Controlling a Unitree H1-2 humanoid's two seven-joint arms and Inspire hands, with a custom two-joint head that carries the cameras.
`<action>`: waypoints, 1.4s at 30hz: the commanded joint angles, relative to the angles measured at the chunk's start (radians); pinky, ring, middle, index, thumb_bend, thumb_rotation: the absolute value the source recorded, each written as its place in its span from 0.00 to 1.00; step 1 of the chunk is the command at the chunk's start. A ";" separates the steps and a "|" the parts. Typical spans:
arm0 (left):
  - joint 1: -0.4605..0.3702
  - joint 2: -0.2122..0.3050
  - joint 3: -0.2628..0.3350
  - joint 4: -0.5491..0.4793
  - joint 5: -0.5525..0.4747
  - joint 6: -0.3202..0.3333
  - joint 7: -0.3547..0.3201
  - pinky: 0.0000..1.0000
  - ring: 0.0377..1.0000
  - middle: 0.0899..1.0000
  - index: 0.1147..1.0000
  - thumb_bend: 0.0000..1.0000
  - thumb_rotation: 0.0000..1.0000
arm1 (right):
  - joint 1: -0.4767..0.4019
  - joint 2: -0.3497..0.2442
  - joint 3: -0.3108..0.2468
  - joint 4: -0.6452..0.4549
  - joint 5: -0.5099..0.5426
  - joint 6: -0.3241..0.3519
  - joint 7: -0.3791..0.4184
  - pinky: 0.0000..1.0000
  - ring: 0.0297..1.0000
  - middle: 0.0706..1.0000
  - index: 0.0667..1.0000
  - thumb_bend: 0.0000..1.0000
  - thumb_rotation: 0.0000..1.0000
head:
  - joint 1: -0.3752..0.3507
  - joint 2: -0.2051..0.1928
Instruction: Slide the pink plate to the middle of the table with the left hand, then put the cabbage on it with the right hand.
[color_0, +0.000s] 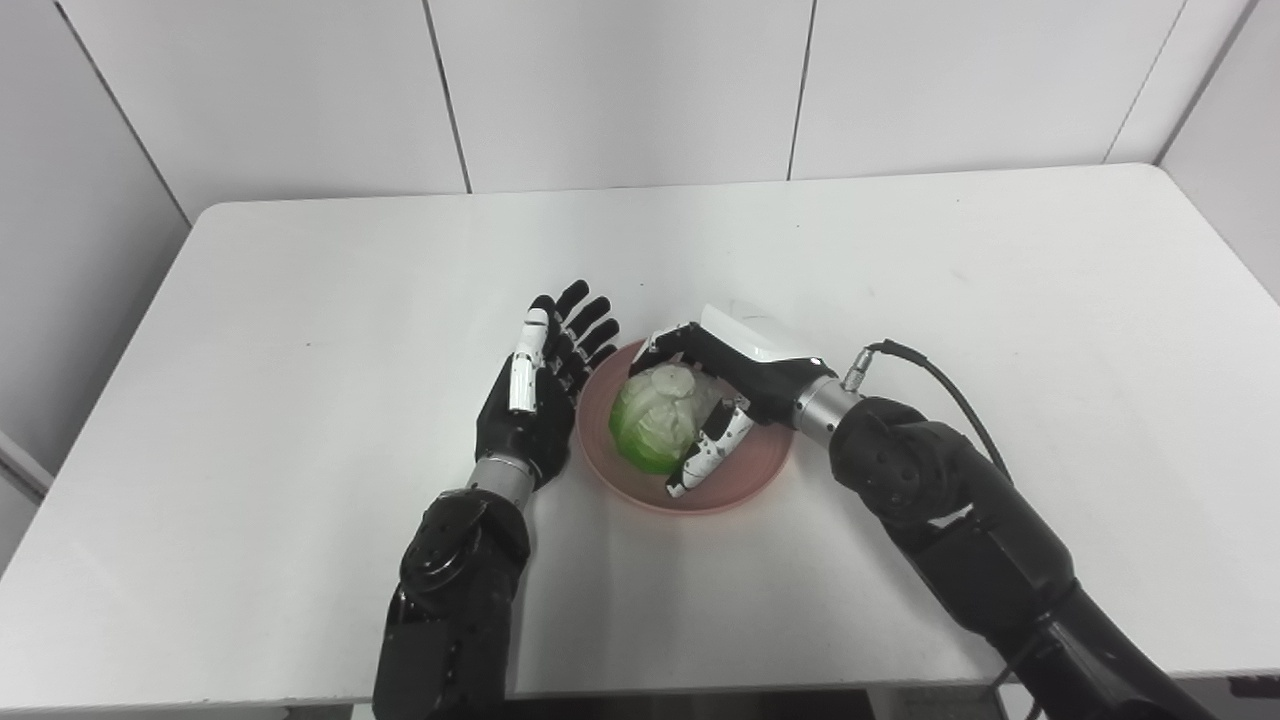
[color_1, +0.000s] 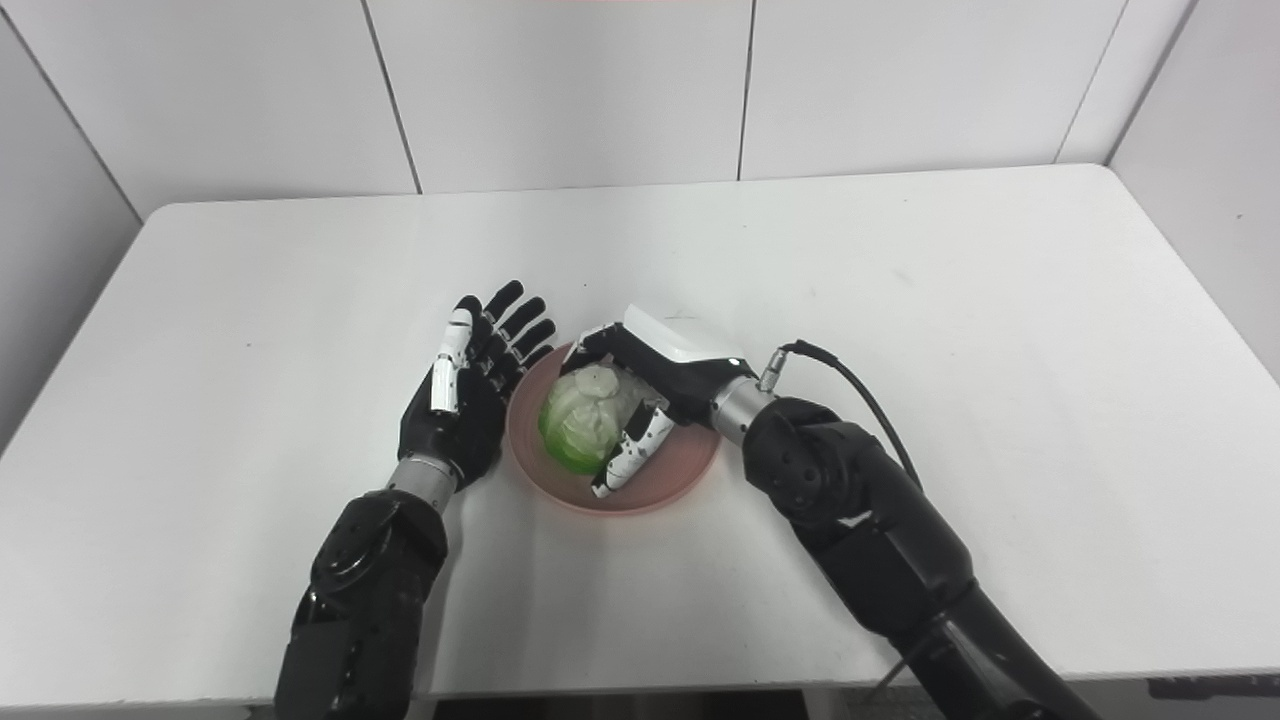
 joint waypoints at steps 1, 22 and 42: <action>-0.021 0.005 -0.003 -0.011 0.013 0.009 0.008 0.92 0.89 0.89 0.88 0.38 1.00 | -0.045 -0.023 0.010 -0.026 -0.027 -0.015 0.033 0.60 0.66 0.67 0.65 0.73 0.18 | 0.000 0.001; -0.022 0.015 0.003 -0.019 0.021 0.015 0.008 0.94 0.92 0.90 0.89 0.38 1.00 | -0.029 -0.024 -0.067 -0.102 0.024 -0.038 0.041 0.98 1.00 1.00 1.00 1.00 0.74 | -0.015 -0.008; 0.118 0.147 -0.083 -0.244 0.311 -0.159 0.052 1.00 1.00 1.00 1.00 0.49 1.00 | 0.234 0.213 -0.473 -0.322 0.426 0.090 -0.201 1.00 1.00 1.00 1.00 0.92 1.00 | -0.014 -0.023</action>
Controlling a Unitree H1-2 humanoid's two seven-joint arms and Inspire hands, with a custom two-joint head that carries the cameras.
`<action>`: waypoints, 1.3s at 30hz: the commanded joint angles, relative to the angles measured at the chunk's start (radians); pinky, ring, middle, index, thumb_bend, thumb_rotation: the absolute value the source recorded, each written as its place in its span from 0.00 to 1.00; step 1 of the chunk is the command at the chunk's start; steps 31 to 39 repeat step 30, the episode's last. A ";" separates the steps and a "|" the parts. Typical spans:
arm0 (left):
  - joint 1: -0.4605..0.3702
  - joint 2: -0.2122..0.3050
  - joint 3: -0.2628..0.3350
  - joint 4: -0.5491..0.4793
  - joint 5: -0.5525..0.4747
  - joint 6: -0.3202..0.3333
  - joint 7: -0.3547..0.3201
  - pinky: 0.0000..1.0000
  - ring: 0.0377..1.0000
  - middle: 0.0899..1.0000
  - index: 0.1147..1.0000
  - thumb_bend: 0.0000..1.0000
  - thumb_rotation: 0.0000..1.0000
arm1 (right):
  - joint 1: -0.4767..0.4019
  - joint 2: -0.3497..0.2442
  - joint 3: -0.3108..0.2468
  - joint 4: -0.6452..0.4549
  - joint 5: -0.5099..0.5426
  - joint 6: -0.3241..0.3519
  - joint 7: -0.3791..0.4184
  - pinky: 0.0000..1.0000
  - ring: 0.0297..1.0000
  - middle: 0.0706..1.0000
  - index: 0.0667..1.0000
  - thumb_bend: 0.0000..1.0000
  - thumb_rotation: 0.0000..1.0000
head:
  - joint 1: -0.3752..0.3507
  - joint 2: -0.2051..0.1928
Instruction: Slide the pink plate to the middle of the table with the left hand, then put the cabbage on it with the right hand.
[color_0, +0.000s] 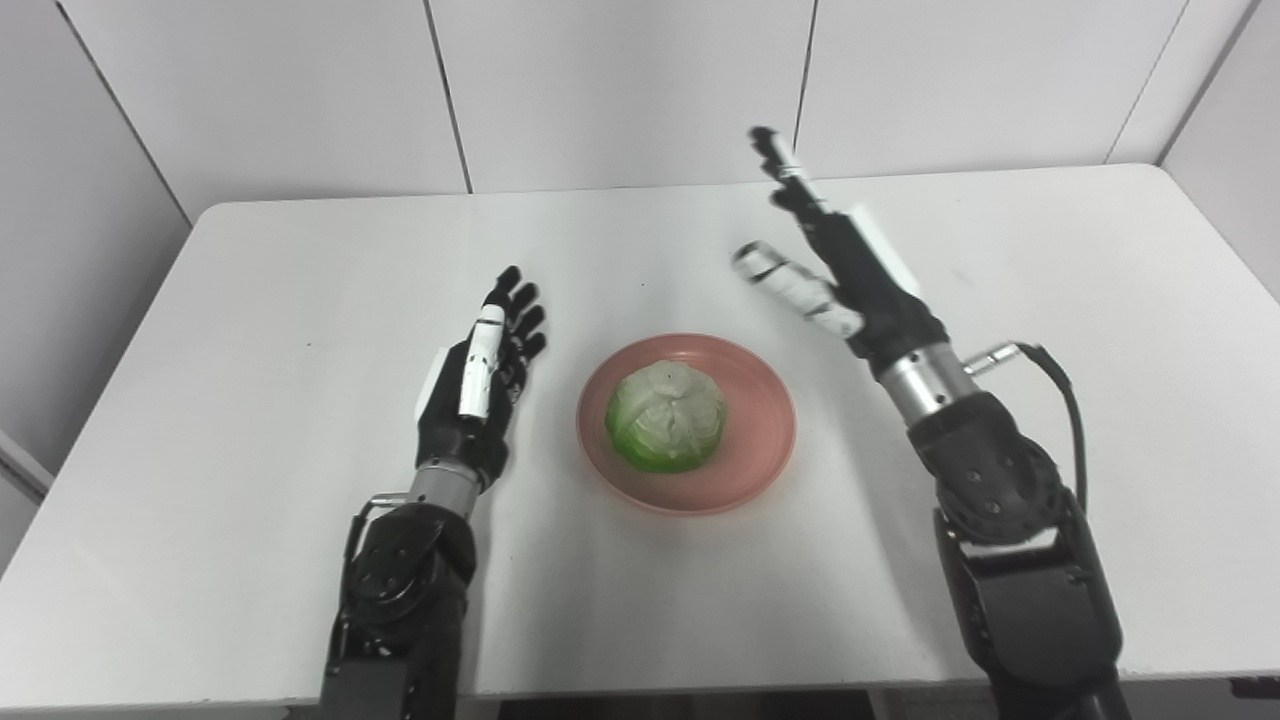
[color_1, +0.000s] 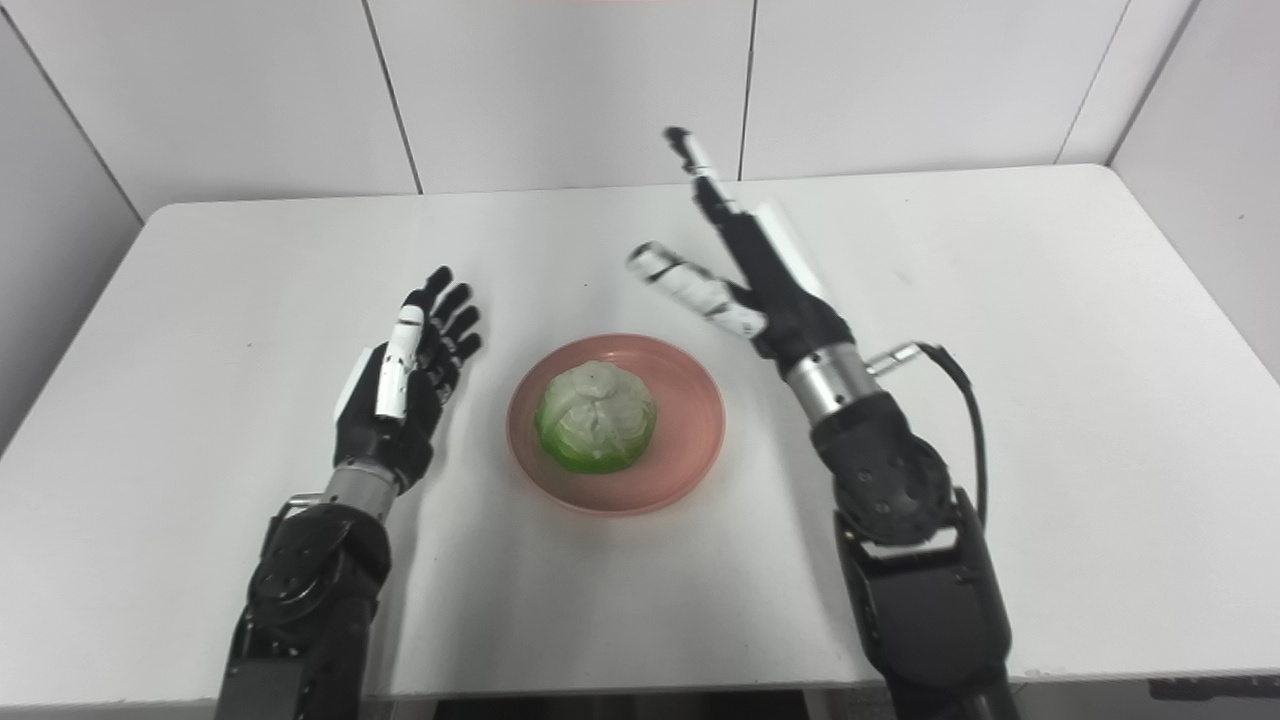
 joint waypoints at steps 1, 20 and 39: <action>0.009 0.016 -0.027 -0.052 0.089 -0.079 0.020 1.00 1.00 1.00 1.00 0.49 1.00 | 0.028 0.029 -0.026 -0.035 0.061 0.015 -0.035 1.00 1.00 1.00 1.00 0.91 1.00 | 0.000 0.001; 0.180 0.022 -0.043 -0.033 0.089 -0.220 -0.001 1.00 1.00 1.00 1.00 0.47 1.00 | 0.258 0.073 0.004 0.036 0.180 -0.093 -0.092 1.00 1.00 1.00 1.00 0.50 1.00 | -0.022 -0.002; 0.180 0.017 -0.051 -0.013 0.084 -0.224 -0.002 1.00 1.00 1.00 1.00 0.44 1.00 | 0.257 0.048 0.016 0.075 0.203 -0.130 -0.084 1.00 1.00 1.00 1.00 0.39 1.00 | -0.008 -0.009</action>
